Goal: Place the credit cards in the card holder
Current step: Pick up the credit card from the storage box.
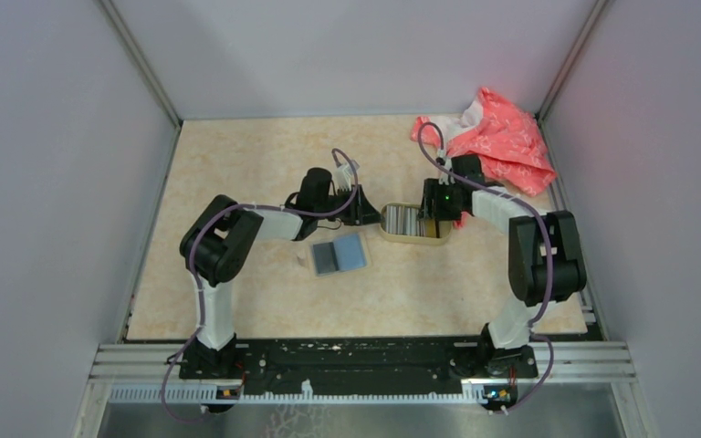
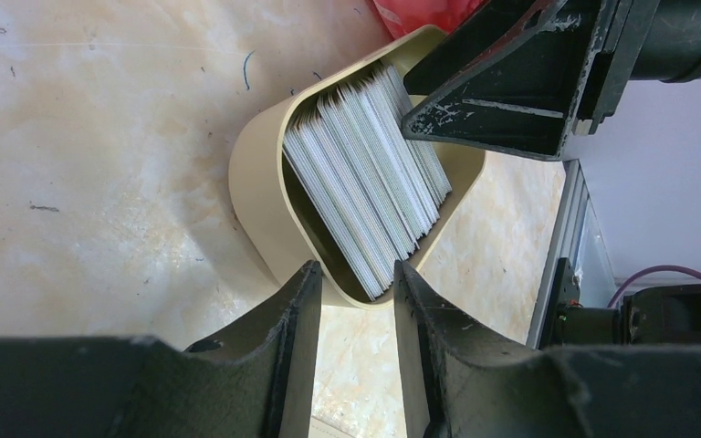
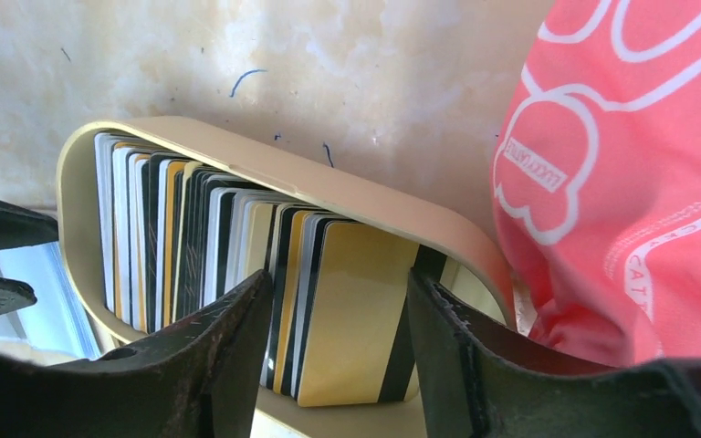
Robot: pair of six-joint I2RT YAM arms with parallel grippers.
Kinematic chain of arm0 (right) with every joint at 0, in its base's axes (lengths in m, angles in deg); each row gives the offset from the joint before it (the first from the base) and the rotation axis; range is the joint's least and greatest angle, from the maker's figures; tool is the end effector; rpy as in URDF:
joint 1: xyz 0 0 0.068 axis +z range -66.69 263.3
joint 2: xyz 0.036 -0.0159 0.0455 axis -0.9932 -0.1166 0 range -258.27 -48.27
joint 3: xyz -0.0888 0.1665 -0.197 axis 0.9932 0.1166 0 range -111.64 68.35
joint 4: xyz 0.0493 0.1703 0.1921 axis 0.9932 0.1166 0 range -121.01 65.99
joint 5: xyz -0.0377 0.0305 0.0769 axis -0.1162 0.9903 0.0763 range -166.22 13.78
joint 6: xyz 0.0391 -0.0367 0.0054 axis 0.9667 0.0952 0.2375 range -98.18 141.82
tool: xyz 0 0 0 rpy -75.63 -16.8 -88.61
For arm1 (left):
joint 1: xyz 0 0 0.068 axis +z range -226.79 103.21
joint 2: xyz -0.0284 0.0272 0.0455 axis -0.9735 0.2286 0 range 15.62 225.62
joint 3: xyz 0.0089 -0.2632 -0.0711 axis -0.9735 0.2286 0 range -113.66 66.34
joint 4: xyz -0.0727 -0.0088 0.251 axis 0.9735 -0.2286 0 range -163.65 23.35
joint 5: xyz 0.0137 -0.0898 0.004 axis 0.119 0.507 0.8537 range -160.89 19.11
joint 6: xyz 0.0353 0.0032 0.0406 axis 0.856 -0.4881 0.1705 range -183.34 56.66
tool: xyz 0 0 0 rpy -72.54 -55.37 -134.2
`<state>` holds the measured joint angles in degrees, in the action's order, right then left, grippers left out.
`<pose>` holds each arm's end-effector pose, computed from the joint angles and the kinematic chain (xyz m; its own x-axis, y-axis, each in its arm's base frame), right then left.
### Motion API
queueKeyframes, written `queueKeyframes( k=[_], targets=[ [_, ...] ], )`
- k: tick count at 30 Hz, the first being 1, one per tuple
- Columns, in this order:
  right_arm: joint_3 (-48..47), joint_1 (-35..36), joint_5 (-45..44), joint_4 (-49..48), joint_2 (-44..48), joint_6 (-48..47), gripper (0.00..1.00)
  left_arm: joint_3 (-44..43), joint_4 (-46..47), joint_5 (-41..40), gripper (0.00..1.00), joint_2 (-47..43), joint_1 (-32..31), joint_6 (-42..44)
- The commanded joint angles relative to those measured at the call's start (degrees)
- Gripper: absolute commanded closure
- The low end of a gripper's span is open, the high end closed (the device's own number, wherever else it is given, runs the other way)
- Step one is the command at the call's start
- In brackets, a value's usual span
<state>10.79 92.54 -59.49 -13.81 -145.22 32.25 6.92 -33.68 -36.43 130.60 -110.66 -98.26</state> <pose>0.3328 0.0645 0.1762 -0.8663 0.0348 -0.4983 -0.1559 0.9289 0.3360 0.3332 -0.2481 0.1450 -0.7728 -0.0497 -0.6327 0.5500 0.4450 -0.7067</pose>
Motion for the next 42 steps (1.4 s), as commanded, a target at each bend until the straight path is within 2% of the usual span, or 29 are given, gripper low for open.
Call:
queueKeyframes(
  k=[1, 6, 9, 15, 22, 32, 37, 42],
  targets=[
    [0.0, 2.2, 0.6, 2.0, -3.0, -1.2, 0.49, -2.1, 1.0, 2.1, 0.59, 0.6, -0.7, 0.3],
    [-0.2, 2.1, 9.1, 2.3, -1.4, -0.4, 0.56, -2.1, 1.0, 2.1, 0.6, 0.6, -0.7, 0.4],
    [-0.5, 2.1, 9.4, 2.8, -0.7, -1.1, 0.58, -2.1, 1.0, 2.1, 0.6, 0.5, -0.7, 0.4],
    [-1.2, 2.1, 3.4, 3.3, 2.7, -5.0, 0.46, -1.9, 0.7, 1.8, 0.6, 0.2, -0.6, 0.6],
    [-0.8, 2.1, -2.6, 2.4, 6.1, -7.1, 0.4, -1.8, 0.3, 1.5, 0.6, -0.5, -0.7, 1.0],
    [-0.5, 2.1, -4.5, 2.6, -0.4, -4.4, 0.39, -1.9, 0.4, 1.4, 0.59, -0.2, -0.7, 0.9],
    [-1.0, 2.1, 4.8, 4.2, -4.0, -2.4, 0.4, -2.1, 0.7, 1.7, 0.59, 0.1, -0.7, 0.6],
    [-0.9, 2.1, 14.4, 4.3, -4.1, -0.7, 0.48, -2.0, 0.8, 1.8, 0.6, 0.3, -0.7, 0.7]
  ],
)
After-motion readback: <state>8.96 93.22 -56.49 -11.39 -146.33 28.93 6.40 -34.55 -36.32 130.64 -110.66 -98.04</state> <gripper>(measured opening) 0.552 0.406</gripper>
